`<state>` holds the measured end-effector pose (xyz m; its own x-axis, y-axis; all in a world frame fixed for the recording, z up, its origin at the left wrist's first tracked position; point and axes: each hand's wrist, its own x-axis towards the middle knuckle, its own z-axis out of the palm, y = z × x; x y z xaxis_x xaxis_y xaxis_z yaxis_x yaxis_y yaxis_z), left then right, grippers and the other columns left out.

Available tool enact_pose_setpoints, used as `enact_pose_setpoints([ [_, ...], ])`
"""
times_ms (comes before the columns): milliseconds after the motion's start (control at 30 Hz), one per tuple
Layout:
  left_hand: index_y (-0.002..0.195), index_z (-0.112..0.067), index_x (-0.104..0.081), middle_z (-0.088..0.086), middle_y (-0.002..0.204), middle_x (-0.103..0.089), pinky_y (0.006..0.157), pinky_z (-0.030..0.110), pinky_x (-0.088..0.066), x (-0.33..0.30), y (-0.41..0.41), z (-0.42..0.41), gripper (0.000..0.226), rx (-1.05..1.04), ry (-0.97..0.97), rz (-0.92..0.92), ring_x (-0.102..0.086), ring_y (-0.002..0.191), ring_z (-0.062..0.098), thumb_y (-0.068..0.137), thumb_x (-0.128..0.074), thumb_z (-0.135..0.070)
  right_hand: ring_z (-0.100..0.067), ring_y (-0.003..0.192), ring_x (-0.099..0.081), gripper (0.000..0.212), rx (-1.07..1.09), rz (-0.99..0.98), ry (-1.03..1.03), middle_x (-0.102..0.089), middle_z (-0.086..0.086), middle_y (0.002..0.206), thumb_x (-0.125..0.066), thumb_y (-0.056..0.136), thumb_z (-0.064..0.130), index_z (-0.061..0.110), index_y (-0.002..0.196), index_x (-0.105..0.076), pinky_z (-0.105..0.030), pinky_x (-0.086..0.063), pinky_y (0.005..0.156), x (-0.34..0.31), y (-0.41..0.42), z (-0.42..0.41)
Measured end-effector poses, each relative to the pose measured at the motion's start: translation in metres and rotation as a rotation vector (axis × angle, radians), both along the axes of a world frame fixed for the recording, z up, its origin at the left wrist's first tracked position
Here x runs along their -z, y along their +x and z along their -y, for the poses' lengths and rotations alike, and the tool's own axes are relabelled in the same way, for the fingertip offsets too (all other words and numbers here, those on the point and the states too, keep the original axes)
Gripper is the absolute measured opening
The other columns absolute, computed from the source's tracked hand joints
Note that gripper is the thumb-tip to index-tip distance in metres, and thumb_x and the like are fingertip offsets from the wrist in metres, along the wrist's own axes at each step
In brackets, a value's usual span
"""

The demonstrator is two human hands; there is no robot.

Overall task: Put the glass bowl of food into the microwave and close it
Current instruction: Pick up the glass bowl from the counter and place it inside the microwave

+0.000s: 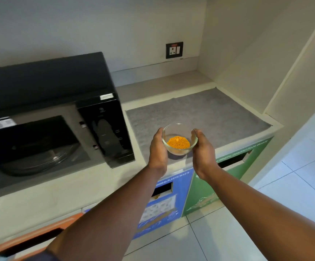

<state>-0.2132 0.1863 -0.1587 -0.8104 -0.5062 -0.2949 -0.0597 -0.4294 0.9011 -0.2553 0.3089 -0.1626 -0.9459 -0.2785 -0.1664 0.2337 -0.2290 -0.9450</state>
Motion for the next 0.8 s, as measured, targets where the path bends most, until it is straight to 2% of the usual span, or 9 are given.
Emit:
enact_pose_setpoints([
  [100,0.112,-0.013,-0.075,0.004,0.083,-0.08,0.049,0.026,-0.057,-0.016,0.048,0.009,0.048,0.018,0.03,0.009,-0.077,0.071,0.015,0.101,-0.047,-0.05,-0.016,0.09,-0.074,0.043,0.012,-0.007,0.015,-0.079,-0.011,0.106,-0.045,0.106,0.038,0.008,0.12,-0.071,-0.027,-0.054,0.074,-0.011,0.045,0.01],
  [233,0.115,-0.018,-0.074,-0.001,0.086,-0.079,0.054,0.021,-0.055,-0.026,0.119,0.034,0.044,0.006,-0.013,0.017,-0.075,0.074,0.009,0.103,-0.046,-0.049,-0.011,0.091,-0.074,0.039,-0.008,-0.01,0.016,-0.08,-0.004,0.1,-0.047,0.104,0.04,0.013,0.114,-0.073,-0.027,-0.049,0.079,-0.016,0.11,0.038],
  [333,0.115,-0.017,-0.075,0.001,0.091,-0.077,0.074,0.027,-0.053,-0.026,0.191,0.078,0.046,-0.055,-0.052,0.023,-0.07,0.087,0.011,0.103,-0.046,-0.05,-0.019,0.104,-0.07,0.043,-0.087,-0.005,0.044,-0.075,-0.015,0.112,-0.044,0.105,0.044,0.012,0.115,-0.072,-0.031,-0.047,0.088,-0.017,0.182,0.082],
  [400,0.115,-0.014,-0.076,0.008,0.1,-0.078,0.088,0.034,-0.053,-0.023,0.203,0.083,0.05,-0.067,-0.074,0.034,-0.069,0.097,0.017,0.103,-0.045,-0.051,-0.01,0.098,-0.069,0.044,-0.09,0.0,0.047,-0.076,-0.011,0.108,-0.042,0.105,0.045,0.014,0.113,-0.073,-0.028,-0.044,0.085,-0.013,0.193,0.089],
  [433,0.116,-0.013,-0.076,0.01,0.103,-0.079,0.088,0.034,-0.053,-0.021,0.212,0.089,0.051,-0.068,-0.082,0.042,-0.069,0.098,0.018,0.103,-0.045,-0.051,-0.007,0.096,-0.069,0.043,-0.092,0.007,0.045,-0.077,-0.007,0.105,-0.042,0.106,0.046,0.016,0.113,-0.073,-0.027,-0.043,0.086,-0.012,0.201,0.097],
  [533,0.115,-0.016,-0.073,0.004,0.092,-0.075,0.071,0.027,-0.052,-0.026,0.238,0.105,0.046,-0.108,-0.066,0.067,-0.068,0.089,0.015,0.102,-0.046,-0.052,-0.011,0.113,-0.065,0.045,-0.122,0.013,0.046,-0.075,-0.004,0.118,-0.042,0.105,0.047,0.018,0.128,-0.067,-0.031,-0.042,0.097,-0.01,0.222,0.117],
  [700,0.096,-0.02,-0.074,-0.004,0.073,-0.077,0.059,0.02,-0.054,-0.022,0.29,0.161,0.043,-0.227,-0.069,0.033,-0.073,0.069,0.007,0.104,-0.045,-0.05,-0.002,0.085,-0.069,0.036,-0.239,-0.033,0.044,-0.074,0.003,0.092,-0.04,0.107,0.041,0.019,0.109,-0.068,-0.028,-0.045,0.082,-0.018,0.267,0.18],
  [767,0.093,-0.024,-0.075,-0.006,0.072,-0.077,0.053,0.014,-0.051,-0.02,0.3,0.179,0.043,-0.253,-0.091,0.023,-0.073,0.066,0.003,0.105,-0.041,-0.049,-0.001,0.087,-0.069,0.034,-0.268,-0.032,0.056,-0.073,0.003,0.095,-0.04,0.107,0.041,0.02,0.113,-0.067,-0.028,-0.045,0.083,-0.017,0.273,0.203],
  [800,0.092,-0.026,-0.075,-0.006,0.073,-0.077,0.054,0.013,-0.051,-0.021,0.303,0.185,0.044,-0.261,-0.1,0.021,-0.073,0.067,0.002,0.106,-0.04,-0.049,-0.003,0.097,-0.069,0.035,-0.28,-0.027,0.06,-0.074,0.002,0.103,-0.041,0.107,0.042,0.021,0.119,-0.066,-0.03,-0.047,0.086,-0.016,0.272,0.21],
])
